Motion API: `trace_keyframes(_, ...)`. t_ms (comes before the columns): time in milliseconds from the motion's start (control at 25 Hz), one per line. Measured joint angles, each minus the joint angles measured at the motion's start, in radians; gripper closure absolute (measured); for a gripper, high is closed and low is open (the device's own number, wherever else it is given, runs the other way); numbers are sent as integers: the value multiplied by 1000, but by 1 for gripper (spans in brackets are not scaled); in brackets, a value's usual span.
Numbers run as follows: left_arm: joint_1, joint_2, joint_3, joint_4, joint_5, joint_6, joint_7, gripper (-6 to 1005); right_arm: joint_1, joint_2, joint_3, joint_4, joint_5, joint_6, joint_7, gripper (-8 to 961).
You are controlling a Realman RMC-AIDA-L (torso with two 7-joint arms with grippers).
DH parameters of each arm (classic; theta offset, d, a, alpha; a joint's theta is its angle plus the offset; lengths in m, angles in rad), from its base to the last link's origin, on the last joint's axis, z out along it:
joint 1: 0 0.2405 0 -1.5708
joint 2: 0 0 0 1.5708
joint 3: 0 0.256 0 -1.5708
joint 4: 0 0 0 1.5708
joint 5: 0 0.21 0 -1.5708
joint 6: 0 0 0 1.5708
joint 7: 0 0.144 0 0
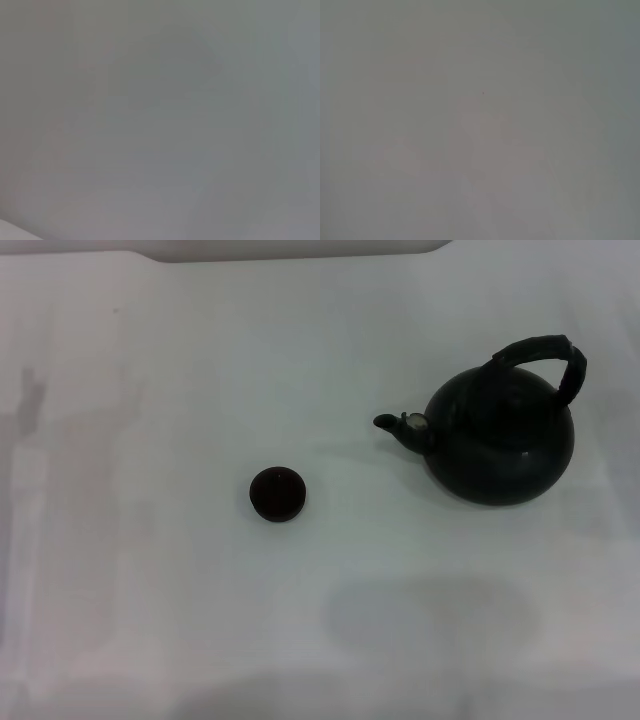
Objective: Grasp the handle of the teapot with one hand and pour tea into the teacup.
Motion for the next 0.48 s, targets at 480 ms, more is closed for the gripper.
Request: trace_keyframes(480, 5, 0, -3, -8, 0, 0, 0, 111, 0, 0, 0, 0, 0, 0, 0, 215)
